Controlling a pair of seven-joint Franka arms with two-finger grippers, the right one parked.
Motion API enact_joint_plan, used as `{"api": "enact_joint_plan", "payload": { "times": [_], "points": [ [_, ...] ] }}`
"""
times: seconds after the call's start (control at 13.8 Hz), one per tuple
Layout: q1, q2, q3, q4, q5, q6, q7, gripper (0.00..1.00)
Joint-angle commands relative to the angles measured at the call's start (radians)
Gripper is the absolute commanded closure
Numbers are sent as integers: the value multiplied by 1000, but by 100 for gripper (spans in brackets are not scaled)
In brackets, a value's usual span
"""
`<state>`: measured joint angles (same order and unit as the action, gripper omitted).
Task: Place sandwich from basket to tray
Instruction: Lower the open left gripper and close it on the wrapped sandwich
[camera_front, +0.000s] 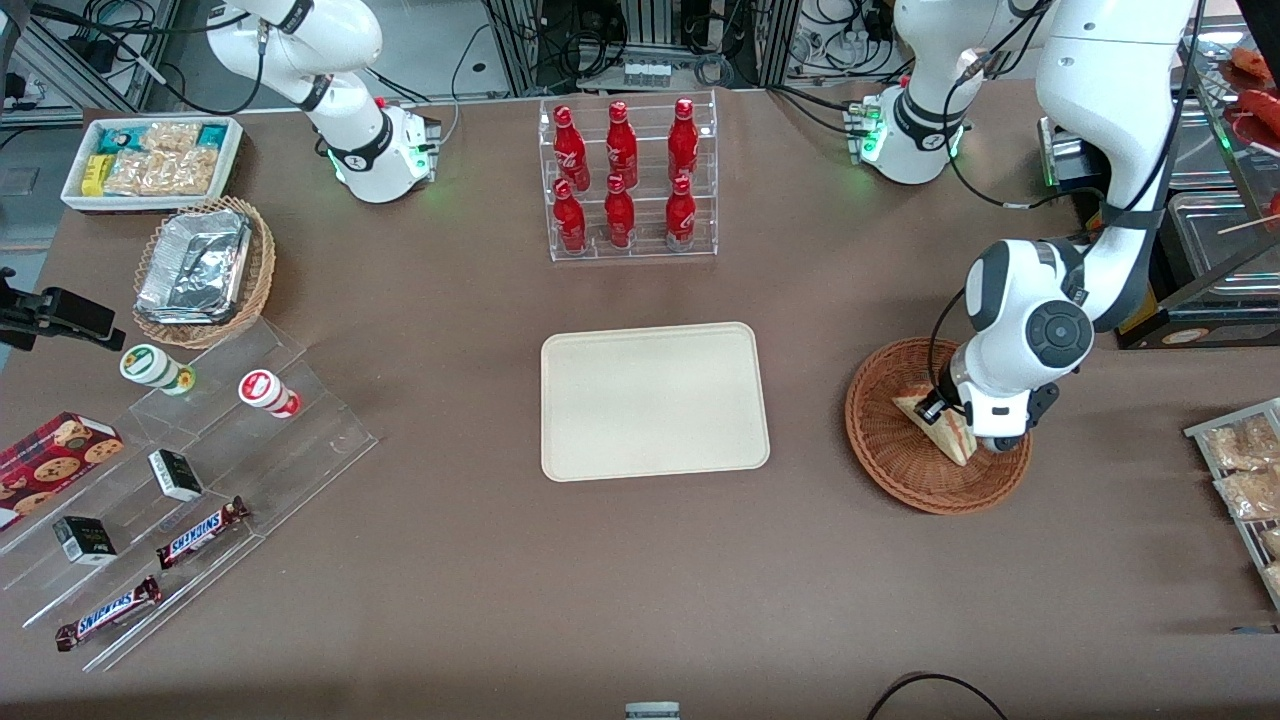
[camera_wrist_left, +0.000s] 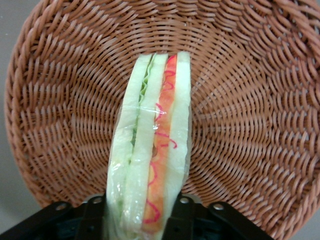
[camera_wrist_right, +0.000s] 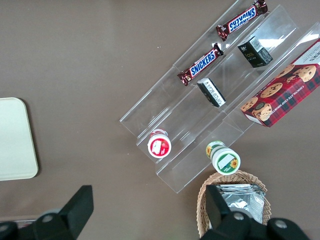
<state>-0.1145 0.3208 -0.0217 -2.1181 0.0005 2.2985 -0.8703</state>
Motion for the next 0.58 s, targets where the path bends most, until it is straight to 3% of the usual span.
{"api": "enact_joint_plan", "payload": {
  "times": [0.0, 0.22, 0.51],
  "points": [
    [1, -22, 0, 91, 13, -134, 51, 100],
    [-7, -14, -3, 251, 9, -334, 161, 100],
    [-49, 30, -84, 326, -2, -364, 212, 100]
  ]
}}
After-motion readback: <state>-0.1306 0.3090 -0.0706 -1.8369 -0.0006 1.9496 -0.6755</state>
